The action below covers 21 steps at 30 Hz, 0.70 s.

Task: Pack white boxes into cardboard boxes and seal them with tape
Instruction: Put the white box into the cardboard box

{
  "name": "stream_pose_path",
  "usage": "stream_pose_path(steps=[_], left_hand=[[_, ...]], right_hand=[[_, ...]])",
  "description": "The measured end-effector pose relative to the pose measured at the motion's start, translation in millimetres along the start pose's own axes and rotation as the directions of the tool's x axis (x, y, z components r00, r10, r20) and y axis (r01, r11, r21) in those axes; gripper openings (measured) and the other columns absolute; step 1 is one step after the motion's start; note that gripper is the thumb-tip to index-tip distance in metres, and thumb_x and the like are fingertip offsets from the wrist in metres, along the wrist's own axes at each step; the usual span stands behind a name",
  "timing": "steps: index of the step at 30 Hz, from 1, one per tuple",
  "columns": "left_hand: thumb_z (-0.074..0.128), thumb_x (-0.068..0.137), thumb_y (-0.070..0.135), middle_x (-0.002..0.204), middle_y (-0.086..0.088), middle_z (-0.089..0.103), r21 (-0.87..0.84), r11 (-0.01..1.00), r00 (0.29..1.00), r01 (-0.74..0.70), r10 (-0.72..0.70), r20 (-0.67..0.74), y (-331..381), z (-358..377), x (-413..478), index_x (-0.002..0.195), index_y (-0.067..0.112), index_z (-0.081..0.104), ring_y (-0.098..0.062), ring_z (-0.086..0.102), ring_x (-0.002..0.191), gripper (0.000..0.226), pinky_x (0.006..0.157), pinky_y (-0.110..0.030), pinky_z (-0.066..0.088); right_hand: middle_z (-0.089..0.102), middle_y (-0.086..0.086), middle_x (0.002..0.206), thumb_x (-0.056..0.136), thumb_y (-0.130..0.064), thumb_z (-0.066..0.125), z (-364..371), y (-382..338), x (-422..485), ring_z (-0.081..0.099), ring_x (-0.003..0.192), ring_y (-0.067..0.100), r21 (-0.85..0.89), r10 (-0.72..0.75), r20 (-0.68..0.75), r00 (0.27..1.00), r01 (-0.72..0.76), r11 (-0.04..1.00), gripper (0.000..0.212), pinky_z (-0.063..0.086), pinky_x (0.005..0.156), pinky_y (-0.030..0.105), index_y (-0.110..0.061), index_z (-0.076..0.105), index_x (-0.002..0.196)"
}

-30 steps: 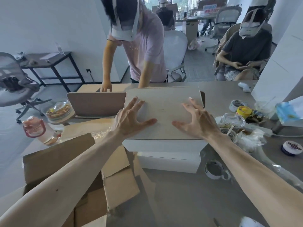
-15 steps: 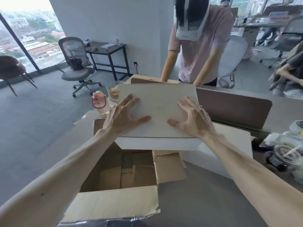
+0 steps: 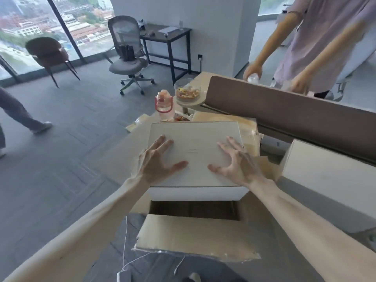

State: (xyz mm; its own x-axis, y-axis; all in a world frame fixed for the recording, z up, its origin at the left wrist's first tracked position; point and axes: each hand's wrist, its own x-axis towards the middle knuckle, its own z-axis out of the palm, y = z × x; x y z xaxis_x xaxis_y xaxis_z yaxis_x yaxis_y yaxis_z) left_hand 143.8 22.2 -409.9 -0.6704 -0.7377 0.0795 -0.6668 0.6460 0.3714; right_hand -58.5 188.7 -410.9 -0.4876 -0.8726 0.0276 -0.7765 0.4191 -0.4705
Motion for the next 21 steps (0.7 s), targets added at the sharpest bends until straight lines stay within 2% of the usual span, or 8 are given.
stream_pose_path(steps=[4,8,13,21], left_hand=[[0.050,0.067,0.087,0.163,0.008,0.022,-0.021,1.000,1.000,0.009,-0.008,0.018,-11,17,-11,0.147,0.037,0.040,-0.024,0.038,0.142,0.095,0.114,-0.048,0.031],[0.052,0.069,0.088,0.163,0.009,0.022,-0.034,0.999,1.000,-0.011,0.012,0.002,-14,26,-15,0.145,0.038,0.042,-0.026,0.044,0.138,0.092,0.109,-0.047,0.037],[0.055,0.071,0.085,0.163,0.013,0.021,-0.033,0.999,0.999,-0.035,0.035,0.004,-17,21,-21,0.145,0.039,0.042,-0.023,0.043,0.139,0.088,0.110,-0.048,0.038],[0.055,0.071,0.086,0.163,0.015,0.020,-0.061,0.998,0.990,0.002,0.007,0.143,-37,64,-21,0.145,0.040,0.039,-0.026,0.043,0.139,0.089,0.109,-0.043,0.036]], right_hand=[[0.020,0.004,0.162,0.063,-0.088,0.045,18,4,-7,0.028,0.145,0.024,-0.016,0.023,-0.001,1.000,-0.023,1.000,0.105,0.031,0.112,0.050,-0.025,0.040,0.147],[0.019,0.001,0.162,0.071,-0.079,0.057,24,6,-14,0.030,0.145,0.024,-0.030,0.031,-0.026,0.999,-0.032,0.999,0.093,0.036,0.109,0.049,-0.028,0.041,0.147],[0.019,0.000,0.162,0.074,-0.075,0.061,28,3,-26,0.028,0.145,0.022,-0.031,0.042,-0.047,0.998,-0.043,0.999,0.091,0.035,0.110,0.046,-0.026,0.041,0.147],[0.016,-0.001,0.163,0.076,-0.072,0.062,65,18,-28,0.025,0.147,0.017,-0.016,0.133,0.059,0.989,-0.132,0.991,0.089,0.029,0.114,0.039,-0.024,0.041,0.147]])
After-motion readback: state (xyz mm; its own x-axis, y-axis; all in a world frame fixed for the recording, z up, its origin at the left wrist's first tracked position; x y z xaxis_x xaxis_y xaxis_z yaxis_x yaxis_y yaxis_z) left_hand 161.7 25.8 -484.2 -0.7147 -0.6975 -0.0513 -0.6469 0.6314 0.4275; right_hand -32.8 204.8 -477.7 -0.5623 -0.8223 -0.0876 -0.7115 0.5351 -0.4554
